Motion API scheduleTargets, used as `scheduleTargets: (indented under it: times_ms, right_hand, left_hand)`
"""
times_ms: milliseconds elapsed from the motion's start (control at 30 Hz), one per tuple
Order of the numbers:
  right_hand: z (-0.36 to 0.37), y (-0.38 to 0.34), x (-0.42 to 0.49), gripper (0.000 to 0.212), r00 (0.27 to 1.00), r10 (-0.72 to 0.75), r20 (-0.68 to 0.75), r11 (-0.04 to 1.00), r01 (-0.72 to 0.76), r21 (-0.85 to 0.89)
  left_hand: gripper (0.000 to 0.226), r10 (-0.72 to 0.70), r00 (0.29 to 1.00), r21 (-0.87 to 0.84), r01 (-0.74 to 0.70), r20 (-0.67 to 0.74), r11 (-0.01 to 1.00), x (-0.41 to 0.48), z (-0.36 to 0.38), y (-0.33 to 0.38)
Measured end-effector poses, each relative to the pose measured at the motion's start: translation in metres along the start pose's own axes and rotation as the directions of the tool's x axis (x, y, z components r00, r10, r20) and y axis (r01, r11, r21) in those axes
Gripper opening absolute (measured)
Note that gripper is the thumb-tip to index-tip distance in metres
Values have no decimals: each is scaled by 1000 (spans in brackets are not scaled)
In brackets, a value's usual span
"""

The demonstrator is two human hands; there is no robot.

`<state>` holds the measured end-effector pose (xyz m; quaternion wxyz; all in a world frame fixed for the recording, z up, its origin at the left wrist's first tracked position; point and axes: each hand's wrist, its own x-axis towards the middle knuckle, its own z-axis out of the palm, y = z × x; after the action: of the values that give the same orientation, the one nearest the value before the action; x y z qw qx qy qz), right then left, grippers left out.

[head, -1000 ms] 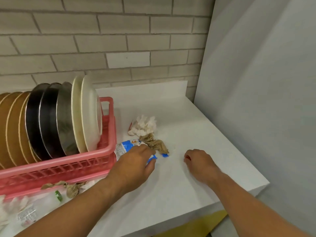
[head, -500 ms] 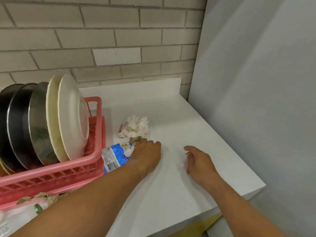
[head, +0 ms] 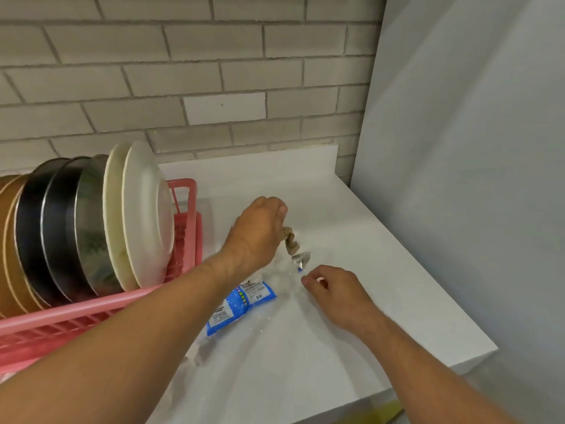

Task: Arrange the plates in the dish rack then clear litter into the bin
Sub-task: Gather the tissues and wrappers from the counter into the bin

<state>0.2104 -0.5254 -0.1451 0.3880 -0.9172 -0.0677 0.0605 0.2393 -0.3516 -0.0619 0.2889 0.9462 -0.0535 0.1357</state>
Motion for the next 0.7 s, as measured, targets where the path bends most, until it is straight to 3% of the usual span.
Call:
scheduleTargets:
  times_ms: [100,200,300,433,600,700]
  right_hand:
    - [11,-12,5,20,998,-42,49,996,46,-83]
    - [21,-20,10,27,991,31,132,980,-5,-198]
    - [27,-21,14,27,995,53,87,960,-26,-279]
    - [28,-22,15,23,999,21,29,954,-12,-301]
    - [36,-27,17,22,992,-73,105,976,93,-199]
    - [44,-35,21,26,984,-131,121,980,147,-134]
  left_hand:
    - [26,-29,999,-32,28,-34,999,-1,-10,-4]
    - [37,-84,996,-39,83,-7,996,-8,-16,-10]
    - [56,-151,986,-102,158,76,982,-14,-20,-16]
    - [84,-144,979,-26,149,147,988,-20,-24,-20]
    - [56,-48,995,52,43,89,998,-22,-27,-25]
    - [51,-8,999,51,6,41,999,-19,-35,-28]
